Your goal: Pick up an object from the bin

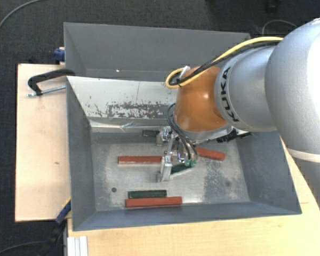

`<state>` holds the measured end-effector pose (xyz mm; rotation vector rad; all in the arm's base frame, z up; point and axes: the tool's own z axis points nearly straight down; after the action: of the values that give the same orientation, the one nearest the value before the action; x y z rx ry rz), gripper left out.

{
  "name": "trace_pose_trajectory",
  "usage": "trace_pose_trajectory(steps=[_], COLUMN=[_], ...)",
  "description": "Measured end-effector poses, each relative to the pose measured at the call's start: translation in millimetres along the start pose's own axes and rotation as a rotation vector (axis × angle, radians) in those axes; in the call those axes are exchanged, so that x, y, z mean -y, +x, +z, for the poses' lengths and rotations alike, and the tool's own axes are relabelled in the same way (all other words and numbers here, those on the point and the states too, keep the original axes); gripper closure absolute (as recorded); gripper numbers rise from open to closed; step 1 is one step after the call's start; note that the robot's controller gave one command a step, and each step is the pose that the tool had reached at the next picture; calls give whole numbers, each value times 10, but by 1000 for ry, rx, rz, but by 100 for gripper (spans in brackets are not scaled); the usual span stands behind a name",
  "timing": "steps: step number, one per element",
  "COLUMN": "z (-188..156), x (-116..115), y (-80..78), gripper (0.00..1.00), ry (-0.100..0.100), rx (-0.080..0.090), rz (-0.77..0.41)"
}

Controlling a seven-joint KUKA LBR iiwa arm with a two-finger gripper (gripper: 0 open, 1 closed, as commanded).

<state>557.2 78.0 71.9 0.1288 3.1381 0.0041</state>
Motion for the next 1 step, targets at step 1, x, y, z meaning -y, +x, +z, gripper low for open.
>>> trace_pose_trajectory(steps=[1], z=[-23], x=[-4], y=[-14], gripper=[100], ry=[-3], rx=[4], rz=[1])
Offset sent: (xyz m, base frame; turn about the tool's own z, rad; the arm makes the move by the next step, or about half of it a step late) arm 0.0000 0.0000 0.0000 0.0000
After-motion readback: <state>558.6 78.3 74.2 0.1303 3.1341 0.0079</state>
